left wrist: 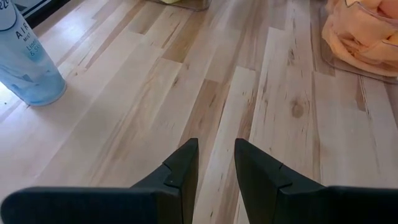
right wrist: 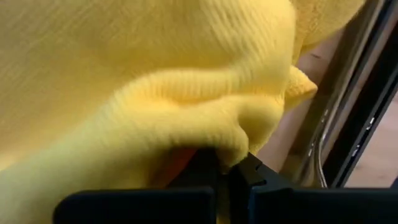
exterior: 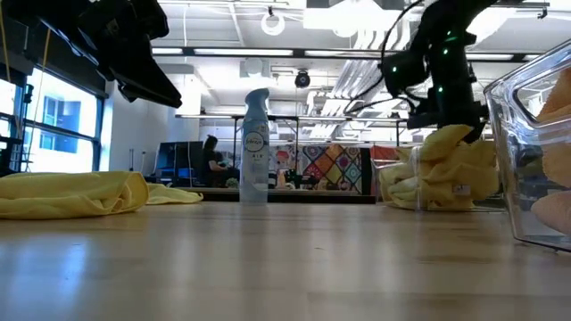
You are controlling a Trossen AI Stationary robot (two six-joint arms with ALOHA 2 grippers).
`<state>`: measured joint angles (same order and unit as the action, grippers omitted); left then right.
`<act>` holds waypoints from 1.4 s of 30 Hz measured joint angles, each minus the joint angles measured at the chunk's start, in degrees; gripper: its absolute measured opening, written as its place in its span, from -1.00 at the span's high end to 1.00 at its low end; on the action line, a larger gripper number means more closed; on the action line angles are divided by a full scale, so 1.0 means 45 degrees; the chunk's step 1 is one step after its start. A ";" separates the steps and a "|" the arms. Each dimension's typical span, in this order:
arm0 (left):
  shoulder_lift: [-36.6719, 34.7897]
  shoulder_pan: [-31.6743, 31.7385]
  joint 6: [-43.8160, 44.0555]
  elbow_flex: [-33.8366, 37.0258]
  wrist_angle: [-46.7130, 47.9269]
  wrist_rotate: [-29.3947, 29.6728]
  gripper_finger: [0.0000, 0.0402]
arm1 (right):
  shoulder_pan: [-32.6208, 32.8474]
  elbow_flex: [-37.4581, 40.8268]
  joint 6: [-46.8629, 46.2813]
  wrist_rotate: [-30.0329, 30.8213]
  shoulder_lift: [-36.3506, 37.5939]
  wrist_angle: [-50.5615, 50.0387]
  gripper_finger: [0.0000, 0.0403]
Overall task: Sort microfiber towel by color & place in baskets
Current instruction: Put the yellow microfiber cloth into the top transparent bin
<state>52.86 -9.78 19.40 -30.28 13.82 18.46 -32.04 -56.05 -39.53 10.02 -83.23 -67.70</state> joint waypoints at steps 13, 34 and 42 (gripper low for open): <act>0.0000 0.0000 -0.0005 0.0000 0.0016 0.0000 0.55 | -0.0045 -0.0001 0.1671 -0.0043 -0.0465 0.0644 0.68; 0.0000 -0.0002 0.0015 -0.0005 -0.0071 -0.0002 0.55 | 0.0306 -0.0005 -0.0918 -0.0367 0.3638 0.1891 0.34; 0.0000 -0.0005 0.0126 -0.0005 -0.0063 -0.0005 0.55 | 0.0249 -0.0015 -0.0889 -0.0456 0.1112 0.0788 0.47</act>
<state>52.86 -9.80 19.97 -30.30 13.54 18.44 -30.92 -56.12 -43.53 7.96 -78.23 -64.15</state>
